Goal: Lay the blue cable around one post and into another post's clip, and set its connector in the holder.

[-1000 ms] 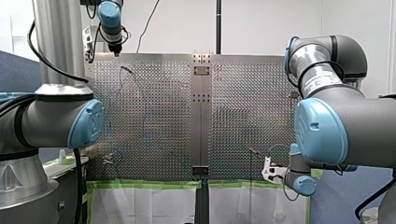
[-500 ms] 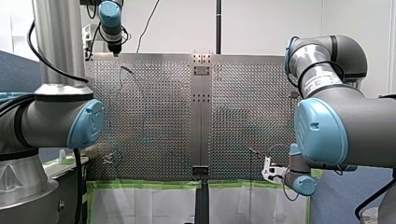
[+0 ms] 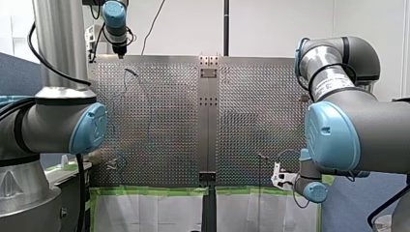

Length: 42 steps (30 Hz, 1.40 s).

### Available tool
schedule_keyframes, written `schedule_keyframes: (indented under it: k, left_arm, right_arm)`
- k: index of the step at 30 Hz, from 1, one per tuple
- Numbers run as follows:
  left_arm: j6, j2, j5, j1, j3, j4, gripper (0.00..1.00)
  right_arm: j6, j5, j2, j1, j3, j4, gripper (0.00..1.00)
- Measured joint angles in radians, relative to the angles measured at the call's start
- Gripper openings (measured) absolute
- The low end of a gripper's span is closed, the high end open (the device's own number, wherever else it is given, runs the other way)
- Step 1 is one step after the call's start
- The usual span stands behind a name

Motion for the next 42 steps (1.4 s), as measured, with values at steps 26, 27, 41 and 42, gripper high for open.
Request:
schedule_keyframes:
  k: [26, 27, 41, 42]
  left_arm:
    - [0.016, 0.027, 0.025, -0.027, -0.051, 0.042, 1.0]
    - [0.015, 0.033, 0.033, -0.03, -0.059, 0.051, 1.0]
    - [-0.083, 0.041, 0.165, -0.129, -0.194, 0.184, 1.0]
    - [-0.089, 0.034, 0.169, -0.137, -0.201, 0.192, 1.0]
  right_arm:
    - [0.0, 0.002, 0.0, 0.0, 0.0, 0.006, 0.0]
    - [0.0, 0.002, 0.0, 0.0, 0.0, 0.007, 0.0]
    - [-0.001, 0.002, 0.0, 0.002, 0.0, 0.009, 0.0]
    - [-0.001, 0.002, 0.0, 0.002, 0.0, 0.009, 0.0]
